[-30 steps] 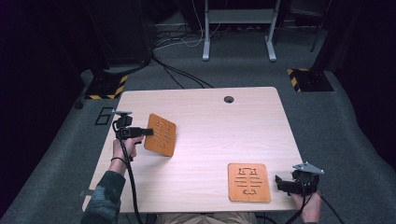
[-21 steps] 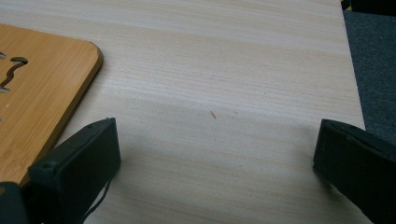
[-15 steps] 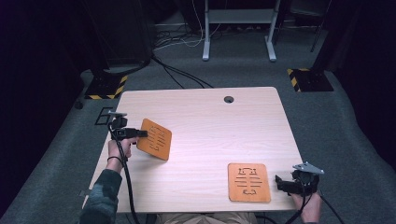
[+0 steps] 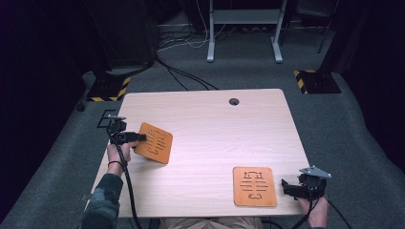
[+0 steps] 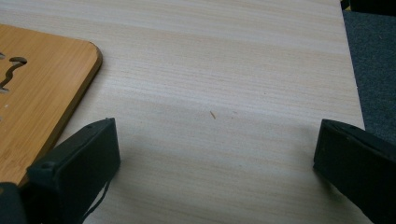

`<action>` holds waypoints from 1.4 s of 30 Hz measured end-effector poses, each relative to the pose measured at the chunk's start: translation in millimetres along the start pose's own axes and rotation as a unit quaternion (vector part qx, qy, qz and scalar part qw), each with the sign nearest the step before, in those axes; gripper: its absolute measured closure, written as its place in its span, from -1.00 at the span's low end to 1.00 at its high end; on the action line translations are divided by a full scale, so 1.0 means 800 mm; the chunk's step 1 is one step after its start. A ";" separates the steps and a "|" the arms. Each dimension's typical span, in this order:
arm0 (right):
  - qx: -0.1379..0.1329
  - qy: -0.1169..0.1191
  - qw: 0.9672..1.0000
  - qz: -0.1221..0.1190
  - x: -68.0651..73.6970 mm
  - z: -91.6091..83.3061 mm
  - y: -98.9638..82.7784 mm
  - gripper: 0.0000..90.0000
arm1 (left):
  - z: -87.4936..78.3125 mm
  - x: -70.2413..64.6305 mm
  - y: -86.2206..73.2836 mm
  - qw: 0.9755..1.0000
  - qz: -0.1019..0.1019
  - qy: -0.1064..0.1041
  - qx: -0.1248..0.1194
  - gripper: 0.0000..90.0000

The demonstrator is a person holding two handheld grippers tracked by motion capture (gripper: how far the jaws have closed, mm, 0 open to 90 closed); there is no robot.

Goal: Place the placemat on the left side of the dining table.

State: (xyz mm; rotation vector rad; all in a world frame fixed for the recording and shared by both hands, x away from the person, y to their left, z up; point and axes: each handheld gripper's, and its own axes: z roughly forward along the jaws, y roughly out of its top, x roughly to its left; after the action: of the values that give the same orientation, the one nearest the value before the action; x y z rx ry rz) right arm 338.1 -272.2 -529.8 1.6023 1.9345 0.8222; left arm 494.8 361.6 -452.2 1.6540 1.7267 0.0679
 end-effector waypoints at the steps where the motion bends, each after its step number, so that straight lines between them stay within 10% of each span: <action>1: 0.000 0.000 1.000 0.000 0.000 0.000 0.000 -1.00 | 0.000 0.002 0.000 1.000 -0.002 0.001 0.000 0.59; 42: 0.001 0.000 1.000 0.000 0.000 0.000 0.000 -1.00 | -0.006 0.057 -0.009 0.998 -0.048 0.020 -0.020 0.48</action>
State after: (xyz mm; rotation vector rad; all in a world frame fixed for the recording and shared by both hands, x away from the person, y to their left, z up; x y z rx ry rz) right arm 338.2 -272.2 -529.8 1.6024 1.9352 0.8205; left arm 490.7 402.8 -473.7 1.5488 1.8197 0.0903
